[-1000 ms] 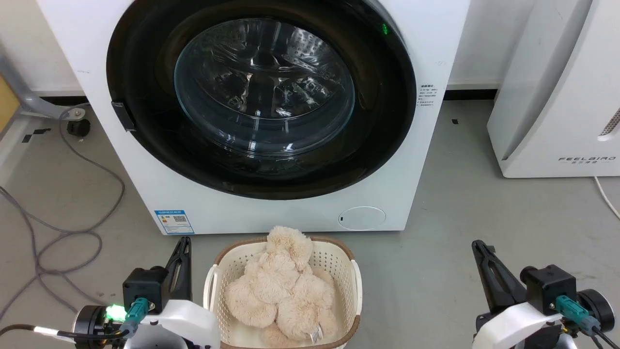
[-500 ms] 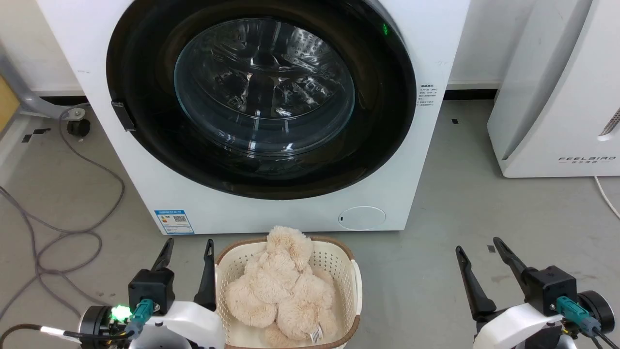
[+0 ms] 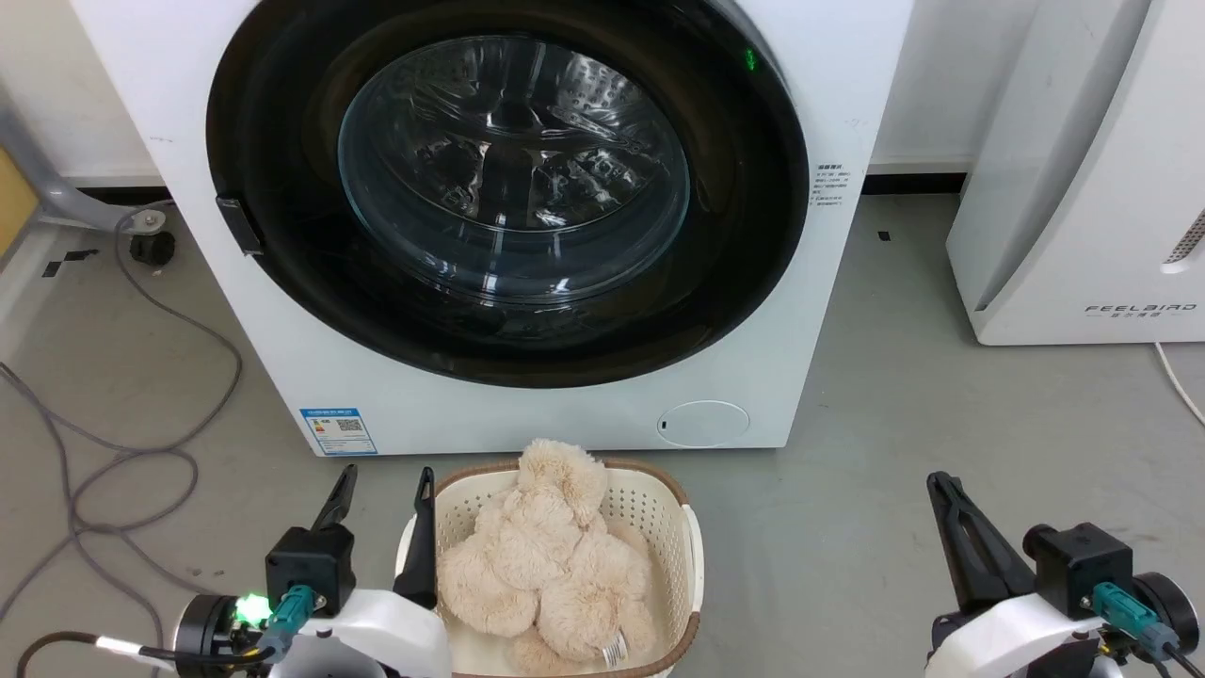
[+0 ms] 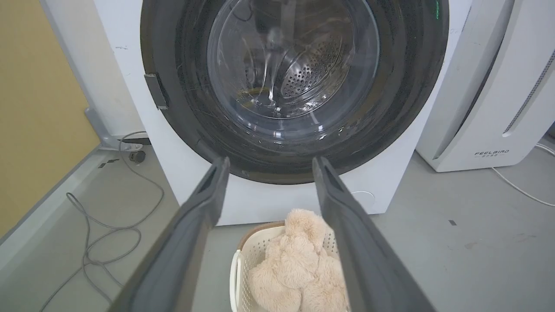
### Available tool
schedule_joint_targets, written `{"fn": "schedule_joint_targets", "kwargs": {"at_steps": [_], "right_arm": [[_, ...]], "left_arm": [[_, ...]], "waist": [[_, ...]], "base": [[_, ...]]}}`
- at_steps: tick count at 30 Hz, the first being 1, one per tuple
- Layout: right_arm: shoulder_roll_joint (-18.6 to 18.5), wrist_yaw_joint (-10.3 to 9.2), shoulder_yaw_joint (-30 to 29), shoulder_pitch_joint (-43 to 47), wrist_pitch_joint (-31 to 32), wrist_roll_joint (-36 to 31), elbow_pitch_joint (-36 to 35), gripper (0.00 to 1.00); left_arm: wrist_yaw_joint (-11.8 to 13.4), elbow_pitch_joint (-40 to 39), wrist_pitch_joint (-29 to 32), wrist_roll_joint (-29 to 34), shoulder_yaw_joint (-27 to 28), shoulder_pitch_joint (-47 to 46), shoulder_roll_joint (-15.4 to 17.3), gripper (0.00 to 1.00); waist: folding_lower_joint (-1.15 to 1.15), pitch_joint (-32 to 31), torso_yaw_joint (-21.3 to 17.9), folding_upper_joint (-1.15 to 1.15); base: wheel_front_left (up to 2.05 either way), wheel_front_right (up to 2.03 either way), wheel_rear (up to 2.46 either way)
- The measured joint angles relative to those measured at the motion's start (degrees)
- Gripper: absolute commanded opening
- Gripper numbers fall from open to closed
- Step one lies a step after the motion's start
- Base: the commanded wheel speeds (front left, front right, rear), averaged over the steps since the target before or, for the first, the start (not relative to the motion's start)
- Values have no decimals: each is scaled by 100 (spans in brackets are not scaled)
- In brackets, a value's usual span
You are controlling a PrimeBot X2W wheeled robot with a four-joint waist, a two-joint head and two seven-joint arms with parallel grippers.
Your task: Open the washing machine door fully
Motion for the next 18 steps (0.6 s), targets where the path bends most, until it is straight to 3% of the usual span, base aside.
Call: {"fn": "schedule_joint_targets", "kwargs": {"at_steps": [6, 18], "right_arm": [[0, 0, -25, 1, -71, 192, 8, 0], [0, -1, -79, -45, -216, 2268, 8, 0]], "left_arm": [[27, 71, -69, -54, -48, -41, 0, 100], [78, 183, -199, -145, -169, -96, 0, 100]], "waist": [[0, -4, -4, 0], [0, -1, -3, 0]], "base": [[0, 0, 0], [0, 0, 0]]}}
